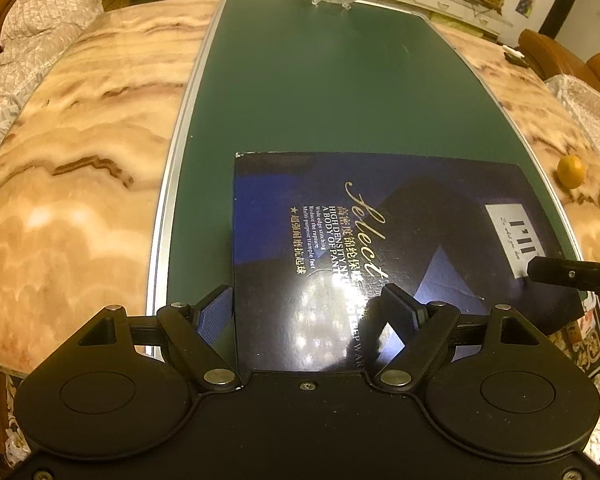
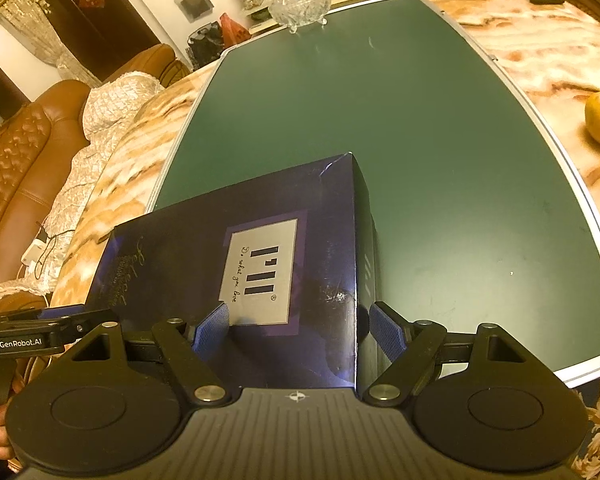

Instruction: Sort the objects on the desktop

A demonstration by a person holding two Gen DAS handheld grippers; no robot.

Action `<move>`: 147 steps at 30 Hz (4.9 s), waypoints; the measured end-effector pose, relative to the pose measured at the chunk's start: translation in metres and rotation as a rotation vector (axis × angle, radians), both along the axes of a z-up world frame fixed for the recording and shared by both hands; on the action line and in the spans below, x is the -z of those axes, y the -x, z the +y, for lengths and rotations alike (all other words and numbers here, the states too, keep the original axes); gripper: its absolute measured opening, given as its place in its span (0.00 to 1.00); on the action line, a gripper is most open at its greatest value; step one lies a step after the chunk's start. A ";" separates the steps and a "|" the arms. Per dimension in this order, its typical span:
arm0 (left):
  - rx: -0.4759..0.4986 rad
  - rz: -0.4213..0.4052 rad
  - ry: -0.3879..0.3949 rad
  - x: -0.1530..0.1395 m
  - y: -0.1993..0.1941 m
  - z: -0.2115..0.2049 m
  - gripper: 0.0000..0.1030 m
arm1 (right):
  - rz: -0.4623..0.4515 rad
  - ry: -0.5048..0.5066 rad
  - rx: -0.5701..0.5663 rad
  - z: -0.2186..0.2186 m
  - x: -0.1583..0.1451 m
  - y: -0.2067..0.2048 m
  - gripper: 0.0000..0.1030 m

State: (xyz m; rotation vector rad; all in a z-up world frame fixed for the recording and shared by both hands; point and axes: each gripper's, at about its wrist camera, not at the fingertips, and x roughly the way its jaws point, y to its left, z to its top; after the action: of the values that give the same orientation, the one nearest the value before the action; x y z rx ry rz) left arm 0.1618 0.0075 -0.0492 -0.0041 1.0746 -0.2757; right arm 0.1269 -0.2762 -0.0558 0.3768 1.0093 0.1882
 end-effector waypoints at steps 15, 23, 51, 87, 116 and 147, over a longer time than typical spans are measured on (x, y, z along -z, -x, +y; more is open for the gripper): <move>0.005 -0.019 -0.033 0.007 0.003 -0.007 0.80 | -0.063 0.079 0.018 0.009 -0.004 0.010 0.79; -0.024 -0.087 -0.064 -0.006 0.015 -0.012 0.86 | -0.116 0.137 0.031 0.012 -0.011 0.024 0.78; 0.048 -0.102 -0.097 0.026 0.035 -0.045 0.93 | -0.106 0.301 -0.020 0.039 0.019 0.035 0.61; -0.186 -0.123 -0.192 -0.026 0.189 -0.013 1.00 | -0.116 0.375 0.122 0.091 -0.036 0.192 1.00; -0.185 -0.164 -0.214 -0.042 0.203 -0.012 1.00 | -0.098 0.358 0.090 0.106 -0.048 0.200 1.00; -0.200 -0.155 -0.217 -0.039 0.205 -0.006 1.00 | -0.077 0.366 0.090 0.111 -0.046 0.199 1.00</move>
State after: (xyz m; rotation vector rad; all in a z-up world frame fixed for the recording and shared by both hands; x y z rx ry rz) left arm -0.0433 0.0014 -0.0097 0.1025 0.9368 0.0217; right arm -0.0724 -0.1649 -0.0095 0.0796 0.9267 -0.0643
